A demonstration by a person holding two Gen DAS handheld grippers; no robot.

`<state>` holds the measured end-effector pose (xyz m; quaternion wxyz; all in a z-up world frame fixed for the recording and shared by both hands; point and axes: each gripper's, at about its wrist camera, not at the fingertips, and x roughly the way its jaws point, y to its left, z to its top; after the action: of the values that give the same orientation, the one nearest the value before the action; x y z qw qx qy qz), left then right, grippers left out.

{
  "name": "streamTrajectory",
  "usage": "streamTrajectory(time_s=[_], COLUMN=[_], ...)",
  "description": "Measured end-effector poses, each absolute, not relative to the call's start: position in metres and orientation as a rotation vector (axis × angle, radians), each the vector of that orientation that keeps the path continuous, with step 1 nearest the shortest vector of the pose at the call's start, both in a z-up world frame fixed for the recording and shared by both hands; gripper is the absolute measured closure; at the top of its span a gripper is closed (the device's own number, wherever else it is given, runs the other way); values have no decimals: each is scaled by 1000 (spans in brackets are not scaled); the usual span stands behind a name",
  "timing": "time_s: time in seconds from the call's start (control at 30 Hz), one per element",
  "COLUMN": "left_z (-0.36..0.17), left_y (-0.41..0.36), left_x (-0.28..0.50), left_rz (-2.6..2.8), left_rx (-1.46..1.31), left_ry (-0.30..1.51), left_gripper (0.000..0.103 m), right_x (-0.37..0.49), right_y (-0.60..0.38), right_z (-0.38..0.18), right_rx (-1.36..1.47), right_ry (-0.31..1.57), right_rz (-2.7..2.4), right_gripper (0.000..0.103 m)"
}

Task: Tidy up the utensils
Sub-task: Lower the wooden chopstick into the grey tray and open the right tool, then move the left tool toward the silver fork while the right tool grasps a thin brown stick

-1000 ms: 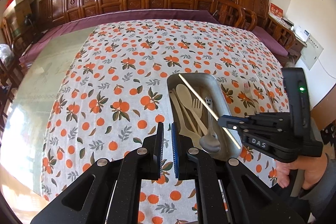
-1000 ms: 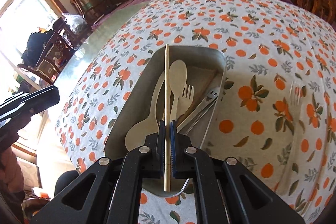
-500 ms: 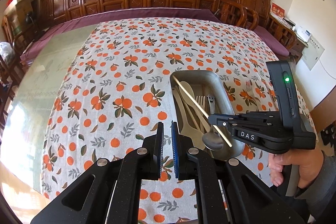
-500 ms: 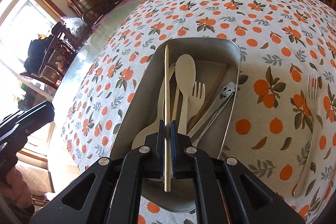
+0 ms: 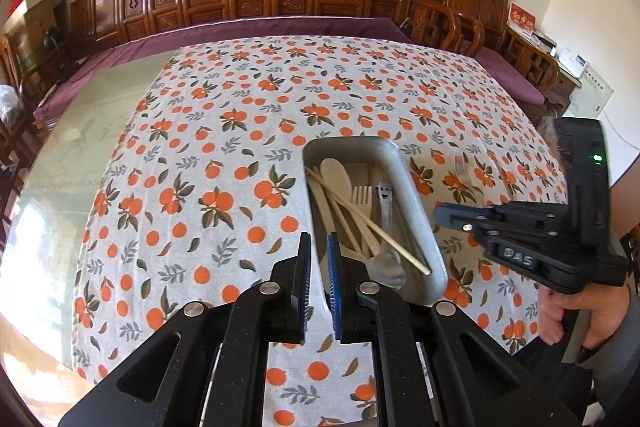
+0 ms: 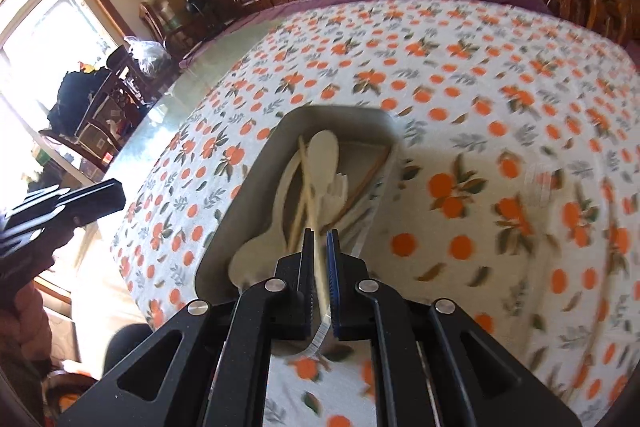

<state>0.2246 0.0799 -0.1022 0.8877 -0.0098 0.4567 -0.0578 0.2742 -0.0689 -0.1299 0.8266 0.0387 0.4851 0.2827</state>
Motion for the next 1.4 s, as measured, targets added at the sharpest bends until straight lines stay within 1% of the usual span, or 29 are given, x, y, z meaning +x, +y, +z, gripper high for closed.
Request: streamTrajectory(time_s=[0.03,0.07,0.13,0.17,0.2,0.27,0.37,0.43,0.5,0.73,0.97,1.4], left_z=[-102,-101,-100,-100,-99,-98,-97,-99,-100,-107,-116,-130], left_y=[76,73,66,63,60,55,47,42,36,10,-14,-45], left_x=[225,224,224,224,224,224,226,227,229,231,234,242], left_rz=[-123,-125,-132,-134,-133,-133,-131,-136,-143,-178,-203,-233], left_rx=[-18,-14,-11,-10,-8,-4,-4,-1,6,10,21,41], left_ry=[946,942,943,943,941,930,926,931,937,943,960,989], left_gripper=[80,75,71,63,58,37,21,19,18,18,18,18], right_x=[271,269,263,260,257,252,246,244,242,238,240,251], right_y=[-77,-82,-95,-103,-111,-126,-149,-166,-179,-217,-245,-256], right_z=[-125,-123,-118,-115,-114,-111,-110,-112,-114,-133,-163,-202], right_rx=[70,62,45,36,31,25,25,30,45,-2,-10,-31], right_ry=[1015,1004,984,974,967,956,937,928,929,954,1003,1082], right_rz=[595,591,580,571,563,544,520,494,476,381,313,256], right_gripper=[94,94,94,94,94,94,94,86,84,84,84,84])
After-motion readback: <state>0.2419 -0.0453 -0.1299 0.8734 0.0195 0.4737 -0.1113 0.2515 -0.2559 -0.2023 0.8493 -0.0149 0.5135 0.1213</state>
